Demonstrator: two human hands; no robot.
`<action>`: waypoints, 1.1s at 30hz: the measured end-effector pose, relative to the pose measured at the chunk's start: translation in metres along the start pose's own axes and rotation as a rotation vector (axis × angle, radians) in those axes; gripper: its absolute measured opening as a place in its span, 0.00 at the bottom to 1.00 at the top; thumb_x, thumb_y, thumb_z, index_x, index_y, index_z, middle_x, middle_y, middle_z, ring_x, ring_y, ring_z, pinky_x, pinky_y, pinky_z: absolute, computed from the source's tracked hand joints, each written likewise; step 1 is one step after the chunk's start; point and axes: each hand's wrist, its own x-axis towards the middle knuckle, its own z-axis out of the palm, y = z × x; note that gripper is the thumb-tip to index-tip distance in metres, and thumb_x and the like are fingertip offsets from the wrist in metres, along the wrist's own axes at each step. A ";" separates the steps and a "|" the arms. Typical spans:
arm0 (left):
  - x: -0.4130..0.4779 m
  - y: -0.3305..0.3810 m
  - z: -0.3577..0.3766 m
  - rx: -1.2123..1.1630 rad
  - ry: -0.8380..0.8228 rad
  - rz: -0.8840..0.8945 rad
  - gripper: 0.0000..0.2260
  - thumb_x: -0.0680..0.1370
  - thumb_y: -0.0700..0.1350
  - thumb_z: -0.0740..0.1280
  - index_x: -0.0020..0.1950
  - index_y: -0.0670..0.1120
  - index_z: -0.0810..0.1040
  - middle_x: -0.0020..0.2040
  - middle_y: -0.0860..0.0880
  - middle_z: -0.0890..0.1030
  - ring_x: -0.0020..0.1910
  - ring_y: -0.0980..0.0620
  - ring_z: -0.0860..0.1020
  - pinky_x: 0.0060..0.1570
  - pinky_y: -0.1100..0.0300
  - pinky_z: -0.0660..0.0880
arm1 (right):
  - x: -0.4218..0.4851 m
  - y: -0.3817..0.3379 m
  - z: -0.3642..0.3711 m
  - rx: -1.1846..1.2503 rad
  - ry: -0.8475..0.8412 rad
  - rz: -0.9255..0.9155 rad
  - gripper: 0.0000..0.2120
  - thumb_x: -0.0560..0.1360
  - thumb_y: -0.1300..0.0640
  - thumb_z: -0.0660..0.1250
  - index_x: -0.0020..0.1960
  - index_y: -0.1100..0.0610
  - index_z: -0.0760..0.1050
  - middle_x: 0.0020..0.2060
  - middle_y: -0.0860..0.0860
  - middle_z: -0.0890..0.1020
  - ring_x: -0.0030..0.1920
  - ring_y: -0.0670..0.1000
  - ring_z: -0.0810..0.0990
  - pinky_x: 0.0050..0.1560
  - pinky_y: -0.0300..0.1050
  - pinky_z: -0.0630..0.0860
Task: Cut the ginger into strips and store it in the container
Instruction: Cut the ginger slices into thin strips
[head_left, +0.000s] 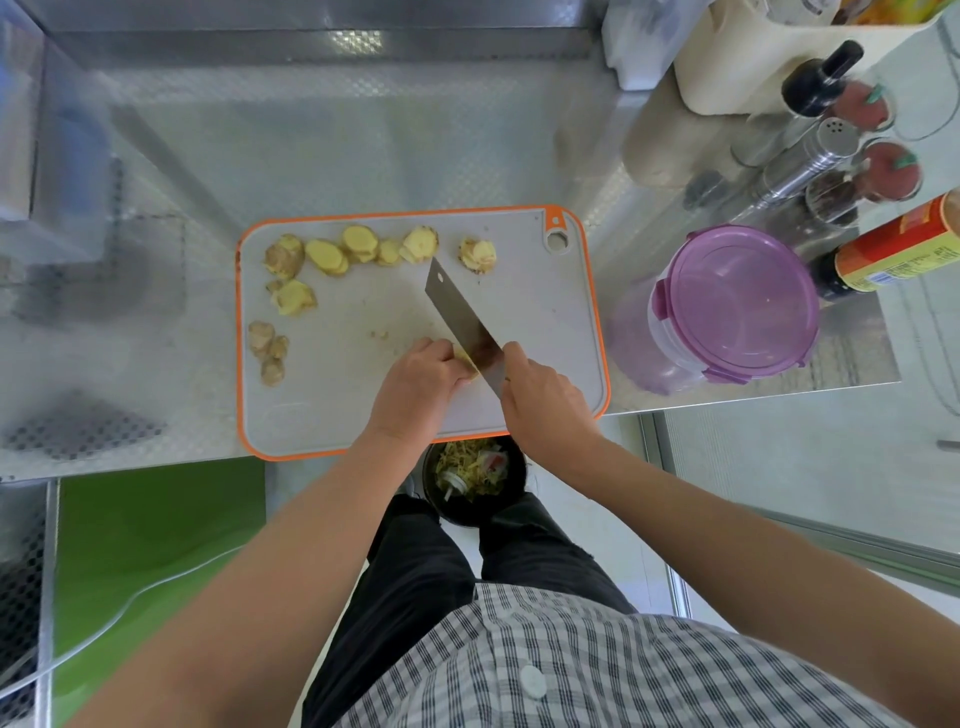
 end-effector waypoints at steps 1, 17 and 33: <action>0.000 -0.001 0.001 -0.003 -0.001 0.003 0.11 0.59 0.30 0.80 0.33 0.43 0.82 0.29 0.46 0.75 0.29 0.45 0.74 0.28 0.62 0.68 | 0.000 0.000 0.000 0.009 0.009 0.008 0.07 0.78 0.64 0.53 0.48 0.55 0.55 0.32 0.49 0.64 0.34 0.58 0.68 0.36 0.48 0.64; 0.000 0.002 -0.003 -0.028 -0.003 0.011 0.11 0.59 0.30 0.79 0.34 0.42 0.82 0.30 0.46 0.74 0.29 0.44 0.74 0.27 0.61 0.69 | 0.010 -0.005 0.008 -0.093 -0.026 0.032 0.07 0.78 0.65 0.54 0.54 0.56 0.60 0.38 0.51 0.70 0.33 0.54 0.69 0.34 0.48 0.64; -0.003 0.001 -0.002 -0.053 0.035 -0.041 0.08 0.64 0.32 0.77 0.37 0.43 0.83 0.31 0.46 0.76 0.31 0.44 0.75 0.30 0.60 0.71 | -0.002 0.005 -0.010 -0.027 -0.060 -0.035 0.07 0.79 0.63 0.53 0.49 0.55 0.54 0.36 0.52 0.69 0.35 0.58 0.68 0.35 0.47 0.63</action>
